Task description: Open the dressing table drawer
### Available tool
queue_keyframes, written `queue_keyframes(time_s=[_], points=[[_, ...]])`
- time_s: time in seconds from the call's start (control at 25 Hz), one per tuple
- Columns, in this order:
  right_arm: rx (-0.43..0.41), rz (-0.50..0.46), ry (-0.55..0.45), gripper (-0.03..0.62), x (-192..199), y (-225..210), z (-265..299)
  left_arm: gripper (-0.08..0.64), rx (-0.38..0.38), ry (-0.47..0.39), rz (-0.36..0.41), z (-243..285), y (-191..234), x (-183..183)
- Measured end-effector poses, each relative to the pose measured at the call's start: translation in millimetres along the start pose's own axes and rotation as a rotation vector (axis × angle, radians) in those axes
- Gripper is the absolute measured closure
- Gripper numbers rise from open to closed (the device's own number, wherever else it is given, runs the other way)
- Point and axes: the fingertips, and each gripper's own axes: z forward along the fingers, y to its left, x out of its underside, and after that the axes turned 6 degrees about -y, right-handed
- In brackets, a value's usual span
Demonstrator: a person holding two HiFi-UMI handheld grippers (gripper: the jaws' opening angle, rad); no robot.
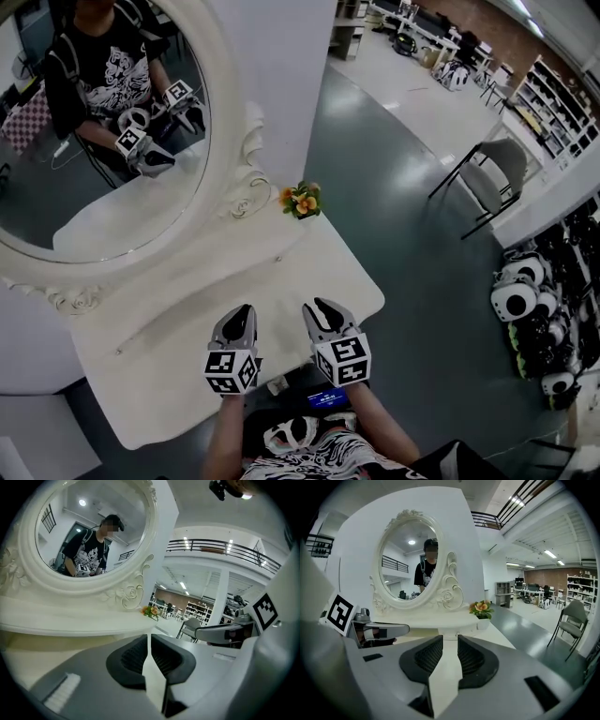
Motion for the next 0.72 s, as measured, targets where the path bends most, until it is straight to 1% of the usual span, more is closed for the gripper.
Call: queue_keyframes(time_s=[0.2,0.4,0.56,0.72], points=[[-0.017,0.001,0.005,0.492,-1.8,-2.1,15.9,0.537,-0.013,0.006,-0.004,10.7,9.0,-1.1],[-0.042,0.001,0.032,0.492,5.8,-5.0,36.4,0.538,-0.005,0.039,0.037,27.9,9.6,5.4],[-0.054,0.007,0.063,0.489,13.4,-10.8,55.8,0.54,-0.01,0.073,0.022,41.9,11.7,15.4],[-0.074,-0.008,0.095,0.488,22.9,-15.2,83.3,0.543,-0.003,0.102,0.005,62.2,17.6,25.5]])
